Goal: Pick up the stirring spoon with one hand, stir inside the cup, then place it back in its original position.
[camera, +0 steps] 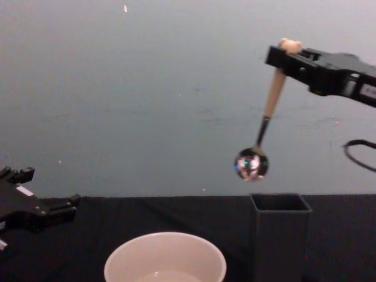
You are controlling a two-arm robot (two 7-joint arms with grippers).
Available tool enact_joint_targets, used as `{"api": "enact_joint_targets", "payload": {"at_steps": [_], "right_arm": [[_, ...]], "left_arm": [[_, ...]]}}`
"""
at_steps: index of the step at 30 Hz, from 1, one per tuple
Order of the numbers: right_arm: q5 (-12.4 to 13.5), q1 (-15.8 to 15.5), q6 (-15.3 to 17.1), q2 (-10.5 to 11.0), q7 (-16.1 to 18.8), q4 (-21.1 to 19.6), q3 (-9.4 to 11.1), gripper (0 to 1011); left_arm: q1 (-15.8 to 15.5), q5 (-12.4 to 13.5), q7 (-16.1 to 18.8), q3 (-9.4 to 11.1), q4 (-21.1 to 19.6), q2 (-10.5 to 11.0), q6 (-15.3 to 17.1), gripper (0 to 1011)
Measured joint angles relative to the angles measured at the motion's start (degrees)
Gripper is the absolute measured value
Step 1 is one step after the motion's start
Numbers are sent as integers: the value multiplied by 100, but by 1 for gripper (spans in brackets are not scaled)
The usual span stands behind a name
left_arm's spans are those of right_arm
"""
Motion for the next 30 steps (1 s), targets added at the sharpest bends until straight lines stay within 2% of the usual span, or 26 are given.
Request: {"api": "enact_joint_targets", "payload": {"at_steps": [8, 17, 24, 30], "right_arm": [[-140, 299, -20, -251, 271, 312, -416, 215], [-380, 472, -59, -508, 371, 645, -827, 215], [-477, 492, -121, -612, 464, 809, -1026, 215], [-604, 478, -415, -750, 520, 1078, -1135, 215]], "left_arm": [[0, 0, 0, 0, 0, 0, 0, 1001], [0, 0, 0, 0, 0, 0, 0, 1001], [0, 0, 0, 0, 0, 0, 0, 1001], [0, 0, 0, 0, 0, 0, 0, 1001]]}}
